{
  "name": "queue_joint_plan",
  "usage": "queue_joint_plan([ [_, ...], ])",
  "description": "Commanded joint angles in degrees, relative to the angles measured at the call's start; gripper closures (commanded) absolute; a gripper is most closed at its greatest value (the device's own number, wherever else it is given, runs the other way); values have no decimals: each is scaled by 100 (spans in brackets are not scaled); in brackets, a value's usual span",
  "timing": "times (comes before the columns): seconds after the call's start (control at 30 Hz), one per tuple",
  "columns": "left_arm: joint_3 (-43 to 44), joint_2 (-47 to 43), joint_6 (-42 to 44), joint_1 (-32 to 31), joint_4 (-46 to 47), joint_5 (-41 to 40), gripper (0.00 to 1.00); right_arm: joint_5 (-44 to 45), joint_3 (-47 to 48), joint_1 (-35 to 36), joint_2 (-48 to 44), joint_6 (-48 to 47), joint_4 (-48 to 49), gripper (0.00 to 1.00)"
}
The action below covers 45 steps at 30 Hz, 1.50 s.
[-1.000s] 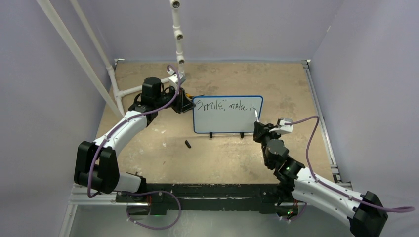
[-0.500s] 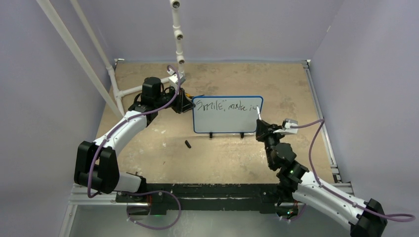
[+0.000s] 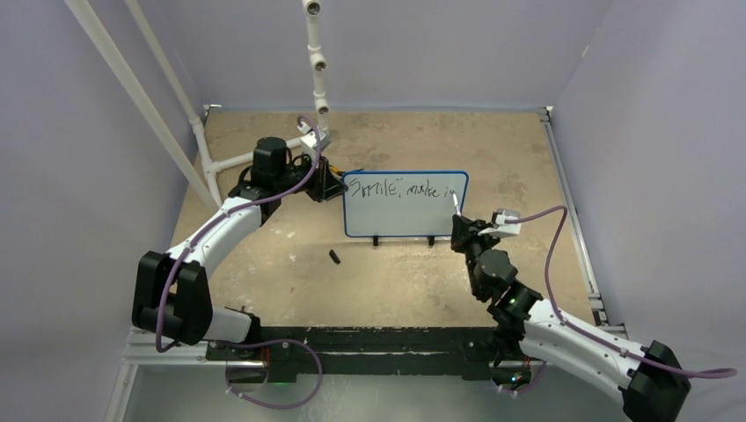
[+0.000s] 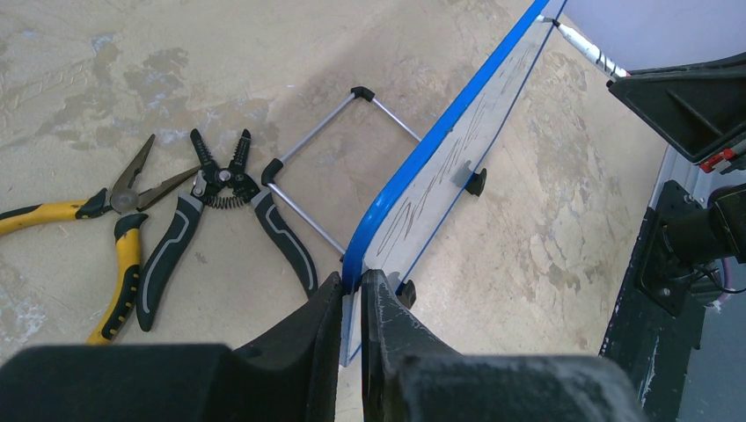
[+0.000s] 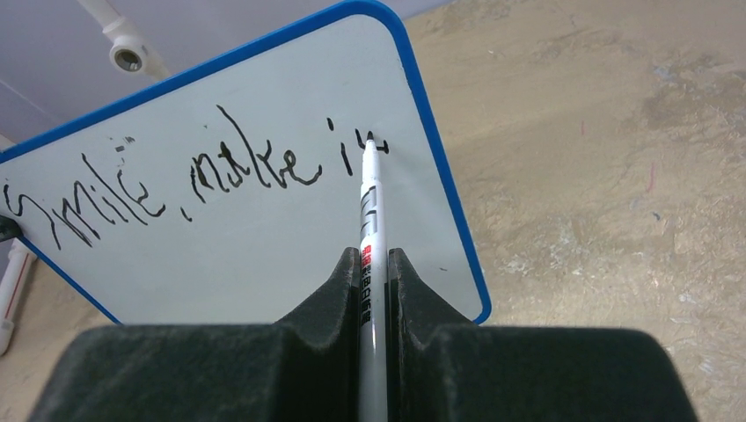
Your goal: Write a sentence on the whiteboard
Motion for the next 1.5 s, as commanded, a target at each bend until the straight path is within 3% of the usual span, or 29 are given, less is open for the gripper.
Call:
queue_joint_plan([
  [0.0,29,-198,87,6,218,16,100,69,280,-22,103,253,-133,100],
  [0.77,24,-257,76,7,214,33,100,42,568,-16,299,1238,-1305,100],
  [1.13,20,-269,56,7,165,9,100,466,498,-20,-232,699,-832,100],
  [1.3,15,-298,-27,8,105,-26,99,-362,219,-22,-1007,48,-487,100],
  [1.47,34,-363,-66,8,-89,-140,85,-1175,309,-22,-1349,-242,-751,100],
])
